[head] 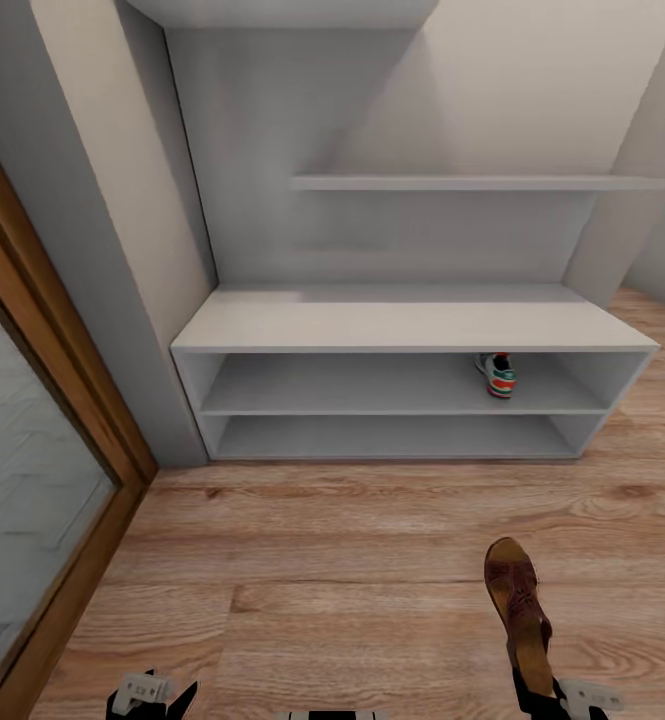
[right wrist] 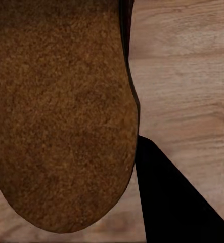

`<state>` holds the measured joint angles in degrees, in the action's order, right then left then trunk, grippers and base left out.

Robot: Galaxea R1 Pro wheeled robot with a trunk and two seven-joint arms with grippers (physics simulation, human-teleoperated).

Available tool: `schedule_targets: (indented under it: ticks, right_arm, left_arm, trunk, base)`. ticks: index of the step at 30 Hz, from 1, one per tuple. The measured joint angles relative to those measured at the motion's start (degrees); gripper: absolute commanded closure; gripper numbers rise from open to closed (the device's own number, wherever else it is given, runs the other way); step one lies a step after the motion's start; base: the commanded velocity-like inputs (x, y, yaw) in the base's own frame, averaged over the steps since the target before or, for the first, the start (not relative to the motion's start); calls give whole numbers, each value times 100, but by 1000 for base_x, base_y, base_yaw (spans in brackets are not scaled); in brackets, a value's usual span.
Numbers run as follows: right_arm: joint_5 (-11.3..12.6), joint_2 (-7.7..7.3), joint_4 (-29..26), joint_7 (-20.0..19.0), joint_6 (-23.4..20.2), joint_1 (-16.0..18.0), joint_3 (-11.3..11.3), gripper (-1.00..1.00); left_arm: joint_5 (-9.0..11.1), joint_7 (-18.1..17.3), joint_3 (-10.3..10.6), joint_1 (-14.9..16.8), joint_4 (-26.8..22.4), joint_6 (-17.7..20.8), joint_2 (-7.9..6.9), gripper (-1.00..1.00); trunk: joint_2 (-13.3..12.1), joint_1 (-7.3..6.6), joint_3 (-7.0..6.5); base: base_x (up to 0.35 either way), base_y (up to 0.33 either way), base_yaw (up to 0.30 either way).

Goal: Pick up the two gym shoes and the two sandals from the corridor floor and place them onto the hallstand (shoe rack) in the corridor, making sure they are on the rack and not on the floor. Arrange them so the two gym shoes are next to each other and the two sandals are next to each other.

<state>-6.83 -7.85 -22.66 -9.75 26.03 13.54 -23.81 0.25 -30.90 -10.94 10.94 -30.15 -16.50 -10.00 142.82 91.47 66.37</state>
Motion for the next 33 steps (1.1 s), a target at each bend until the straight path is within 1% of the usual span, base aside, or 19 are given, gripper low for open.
schedule_targets:
  ticks: [3, 6, 26, 33]
  right_arm:
    - [-1, 3, -5, 0, 0, -1, 4, 100]
    - [3, 6, -12, 1, 0, -1, 3, 100]
    - [3, 8, -14, 1, 0, 0, 3, 100]
    - [2, 16, -9, 0, 0, -1, 5, 100]
  left_arm:
    - [0, 0, 0, 0, 0, 0, 2, -100]
    - [0, 3, 3, 1, 0, -3, 4, -100]
    - [0, 3, 3, 1, 3, -4, 9, -100]
    - [0, 1, 1, 0, 1, -1, 12, -100]
  trunk:
    - [0, 0, 0]
    - [0, 0, 0]
    - [0, 0, 0]
    - [0, 0, 0]
  base:
    - [0, 283, 0]
    - [0, 79, 0]
    - [0, 10, 0]
    - [0, 193, 0]
